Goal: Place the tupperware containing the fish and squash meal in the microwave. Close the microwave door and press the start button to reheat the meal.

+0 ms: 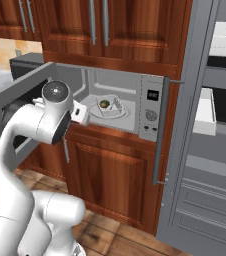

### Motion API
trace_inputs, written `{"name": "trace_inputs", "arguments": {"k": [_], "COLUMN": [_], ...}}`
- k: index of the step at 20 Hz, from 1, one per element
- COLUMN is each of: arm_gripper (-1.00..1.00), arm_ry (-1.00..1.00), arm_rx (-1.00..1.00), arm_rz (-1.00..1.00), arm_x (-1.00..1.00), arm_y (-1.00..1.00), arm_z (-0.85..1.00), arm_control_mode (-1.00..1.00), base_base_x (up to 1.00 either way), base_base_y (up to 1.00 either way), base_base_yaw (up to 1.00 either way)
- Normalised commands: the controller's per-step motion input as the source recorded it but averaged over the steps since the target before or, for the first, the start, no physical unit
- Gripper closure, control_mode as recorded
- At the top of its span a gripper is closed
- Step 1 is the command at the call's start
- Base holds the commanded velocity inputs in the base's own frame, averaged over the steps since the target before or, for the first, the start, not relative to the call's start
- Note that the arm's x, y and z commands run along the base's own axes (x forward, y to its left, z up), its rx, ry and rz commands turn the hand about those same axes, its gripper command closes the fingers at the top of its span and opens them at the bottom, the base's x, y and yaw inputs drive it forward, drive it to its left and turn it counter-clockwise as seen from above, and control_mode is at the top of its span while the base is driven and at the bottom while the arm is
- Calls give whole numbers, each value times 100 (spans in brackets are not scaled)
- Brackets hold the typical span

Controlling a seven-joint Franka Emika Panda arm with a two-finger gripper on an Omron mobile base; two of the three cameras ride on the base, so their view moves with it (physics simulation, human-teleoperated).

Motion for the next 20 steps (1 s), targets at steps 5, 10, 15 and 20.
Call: {"name": "trace_inputs", "arguments": {"k": [5, 10, 15, 20], "arm_gripper": [-100, -100, -100, -100], "arm_ry": [0, 0, -5, -3], "arm_rx": [-34, -38, -30, -22], "arm_rz": [23, 16, 10, 8], "arm_x": [-66, -48, -37, -24], "arm_y": [43, 56, 35, 41], "arm_z": [37, 27, 40, 47], "arm_control_mode": [-100, -100, -100, -100], "base_base_x": [0, 0, 0, 0], "base_base_y": [0, 0, 0, 0], "base_base_yaw": [0, 0, 0, 0]}}
